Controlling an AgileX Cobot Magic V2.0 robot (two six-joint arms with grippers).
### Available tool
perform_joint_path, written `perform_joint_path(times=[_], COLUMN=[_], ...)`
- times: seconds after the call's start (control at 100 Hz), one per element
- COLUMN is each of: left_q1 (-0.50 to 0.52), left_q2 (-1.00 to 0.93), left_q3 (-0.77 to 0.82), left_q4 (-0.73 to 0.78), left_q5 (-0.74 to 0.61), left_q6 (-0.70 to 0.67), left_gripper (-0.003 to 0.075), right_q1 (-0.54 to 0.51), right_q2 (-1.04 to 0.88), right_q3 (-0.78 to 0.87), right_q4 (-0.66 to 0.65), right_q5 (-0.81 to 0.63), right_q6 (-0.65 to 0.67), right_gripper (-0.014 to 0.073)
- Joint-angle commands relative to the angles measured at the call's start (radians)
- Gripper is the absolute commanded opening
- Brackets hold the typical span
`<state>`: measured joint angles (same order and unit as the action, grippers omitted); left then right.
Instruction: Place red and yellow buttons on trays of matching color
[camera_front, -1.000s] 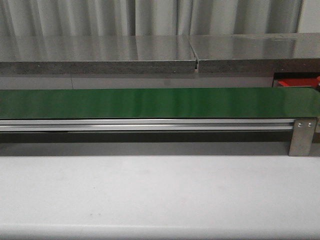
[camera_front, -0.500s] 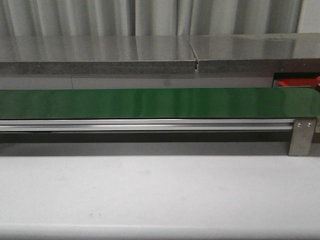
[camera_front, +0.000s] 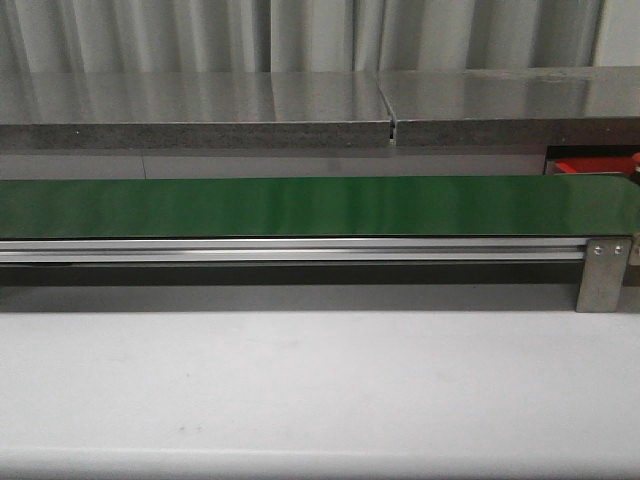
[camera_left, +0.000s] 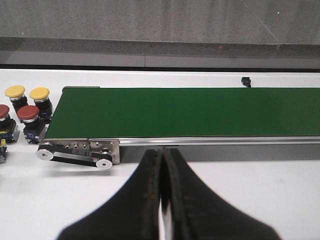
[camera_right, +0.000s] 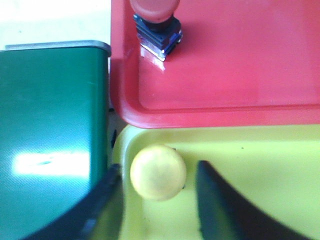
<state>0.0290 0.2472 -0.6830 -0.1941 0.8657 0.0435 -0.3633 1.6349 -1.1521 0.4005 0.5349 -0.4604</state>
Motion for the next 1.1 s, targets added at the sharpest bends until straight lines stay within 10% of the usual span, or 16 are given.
perform_joint_path(times=[0.0, 0.12, 1.09], left_q1=[-0.007, -0.007, -0.007], left_q2=[0.013, 0.013, 0.013], left_q3=[-0.023, -0.023, -0.023], left_q4=[-0.01, -0.01, -0.01], left_q5=[-0.072, -0.072, -0.108], left_q6=[-0.002, -0.002, -0.002], left_gripper=[-0.002, -0.002, -0.002], right_q1=[0.001, 0.035, 0.295], right_q2=[-0.107, -0.194, -0.888], right_q3=[0.015, 0.068, 0.541], right_q4=[0.011, 0.01, 0.018], right_q5=[-0.05, -0.088, -0.234], right_q6=[-0.037, -0.075, -0.087], right_gripper=[0.0129, -0.0076, -0.0067])
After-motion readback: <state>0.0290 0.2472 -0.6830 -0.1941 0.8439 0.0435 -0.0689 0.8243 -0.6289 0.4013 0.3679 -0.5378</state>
